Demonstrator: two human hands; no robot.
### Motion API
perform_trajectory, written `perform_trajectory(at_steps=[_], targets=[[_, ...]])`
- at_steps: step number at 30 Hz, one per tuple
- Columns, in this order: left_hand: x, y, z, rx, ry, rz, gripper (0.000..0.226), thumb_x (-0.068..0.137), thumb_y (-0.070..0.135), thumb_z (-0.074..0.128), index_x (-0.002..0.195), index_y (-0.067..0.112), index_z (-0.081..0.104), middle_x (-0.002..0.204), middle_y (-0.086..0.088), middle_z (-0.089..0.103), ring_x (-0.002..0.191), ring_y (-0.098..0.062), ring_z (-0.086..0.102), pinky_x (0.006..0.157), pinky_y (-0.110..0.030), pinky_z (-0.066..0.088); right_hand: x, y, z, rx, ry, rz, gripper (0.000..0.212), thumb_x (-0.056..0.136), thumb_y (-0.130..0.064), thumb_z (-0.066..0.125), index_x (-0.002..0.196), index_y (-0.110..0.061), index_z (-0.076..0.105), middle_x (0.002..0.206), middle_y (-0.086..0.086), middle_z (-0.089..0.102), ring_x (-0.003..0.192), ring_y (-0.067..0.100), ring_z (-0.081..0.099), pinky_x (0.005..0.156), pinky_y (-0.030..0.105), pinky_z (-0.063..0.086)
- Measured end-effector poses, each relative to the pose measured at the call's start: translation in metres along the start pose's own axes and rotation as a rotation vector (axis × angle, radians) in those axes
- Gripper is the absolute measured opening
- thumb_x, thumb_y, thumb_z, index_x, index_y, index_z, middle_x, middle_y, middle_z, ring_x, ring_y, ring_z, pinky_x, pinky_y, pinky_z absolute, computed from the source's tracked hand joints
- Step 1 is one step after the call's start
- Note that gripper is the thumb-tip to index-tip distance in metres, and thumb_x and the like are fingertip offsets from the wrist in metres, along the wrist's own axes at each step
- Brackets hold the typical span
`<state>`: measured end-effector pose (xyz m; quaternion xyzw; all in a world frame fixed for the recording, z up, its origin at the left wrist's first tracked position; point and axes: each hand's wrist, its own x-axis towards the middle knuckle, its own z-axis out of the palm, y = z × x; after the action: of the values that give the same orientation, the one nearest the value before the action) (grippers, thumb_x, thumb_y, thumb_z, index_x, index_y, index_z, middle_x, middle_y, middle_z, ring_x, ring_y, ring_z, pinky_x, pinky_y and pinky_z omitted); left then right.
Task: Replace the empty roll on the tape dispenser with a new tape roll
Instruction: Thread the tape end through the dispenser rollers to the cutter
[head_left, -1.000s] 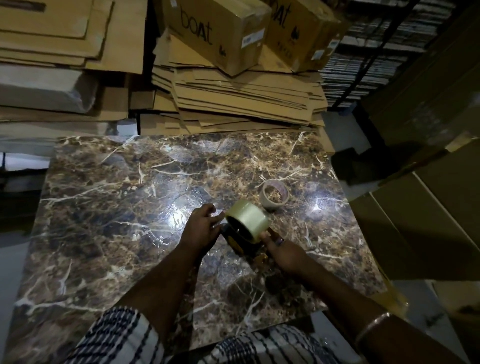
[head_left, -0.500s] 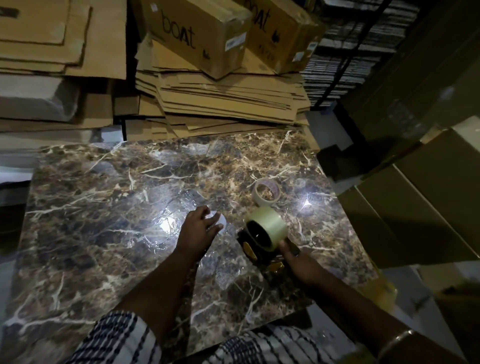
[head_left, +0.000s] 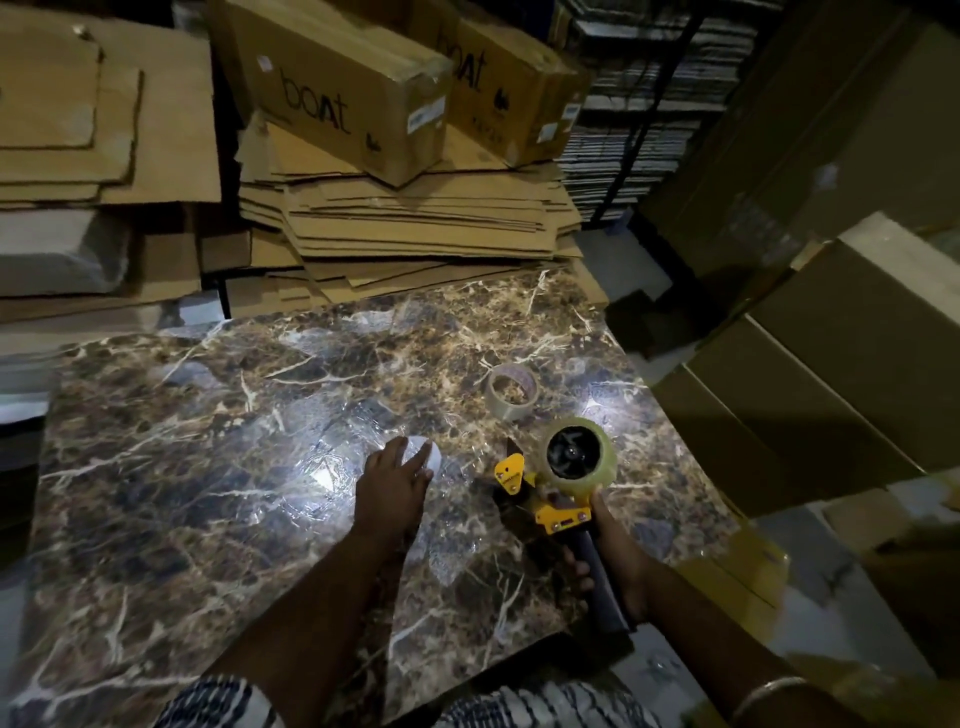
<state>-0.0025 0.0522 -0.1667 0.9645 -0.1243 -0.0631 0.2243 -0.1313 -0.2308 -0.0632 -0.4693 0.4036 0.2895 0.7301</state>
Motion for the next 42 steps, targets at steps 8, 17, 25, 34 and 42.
perform_trajectory(at_steps=[8, 17, 25, 34, 42], targets=[[-0.007, 0.021, -0.001, -0.067, -0.009, -0.106, 0.049, 0.092, 0.033, 0.047, 0.14, 0.03, 0.054, 0.149, -0.016, 0.047, 0.132, -0.038, 0.046, 0.103, -0.046, 0.044, 0.019, -0.001, -0.025, 0.021, -0.158, 0.051, 0.087, 0.075, -0.094, 0.04, 0.096, -0.011, 0.055, 0.072, 0.008, 0.039, 0.046, 0.015, 0.04, 0.045, 0.026, 0.036], [-0.027, 0.048, 0.01, -0.066, -0.004, -0.253, 0.053, 0.095, 0.028, 0.044, 0.148, 0.024, 0.044, 0.161, -0.014, 0.03, 0.147, -0.038, 0.028, 0.108, -0.061, 0.037, 0.074, -0.037, -0.072, -0.04, -0.299, 0.263, 0.088, 0.07, -0.096, 0.046, 0.082, -0.009, 0.055, 0.059, 0.004, 0.051, 0.047, 0.017, 0.046, 0.05, 0.028, 0.04], [-0.036, 0.138, 0.019, -0.326, 0.124, -0.351, 0.03, 0.083, 0.032, 0.055, 0.108, 0.024, 0.07, 0.108, 0.0, 0.072, 0.099, -0.021, 0.068, 0.087, -0.038, 0.054, 0.089, -0.073, -0.084, -0.228, -0.273, 0.269, 0.087, 0.085, -0.087, 0.031, 0.075, -0.005, 0.061, 0.051, 0.007, 0.052, 0.039, 0.021, 0.048, 0.045, 0.022, 0.041], [-0.028, 0.222, 0.041, -0.339, 0.021, -0.507, 0.034, 0.08, 0.062, 0.06, 0.088, 0.031, 0.073, 0.081, 0.013, 0.077, 0.074, -0.006, 0.07, 0.064, -0.024, 0.051, 0.103, -0.08, -0.082, -0.235, -0.137, -0.035, 0.076, 0.102, -0.059, 0.022, 0.113, -0.001, 0.07, 0.117, 0.047, 0.059, 0.064, 0.02, 0.056, 0.063, 0.027, 0.047], [-0.021, 0.244, 0.042, -0.262, 0.061, -0.692, 0.033, 0.071, 0.059, 0.063, 0.066, 0.026, 0.059, 0.061, 0.008, 0.061, 0.066, -0.018, 0.065, 0.056, -0.025, 0.041, 0.106, -0.066, -0.082, -0.355, 0.092, -0.184, 0.072, 0.101, -0.063, 0.035, 0.06, -0.013, 0.067, 0.058, 0.012, 0.057, 0.068, 0.03, 0.059, 0.069, 0.039, 0.045]])
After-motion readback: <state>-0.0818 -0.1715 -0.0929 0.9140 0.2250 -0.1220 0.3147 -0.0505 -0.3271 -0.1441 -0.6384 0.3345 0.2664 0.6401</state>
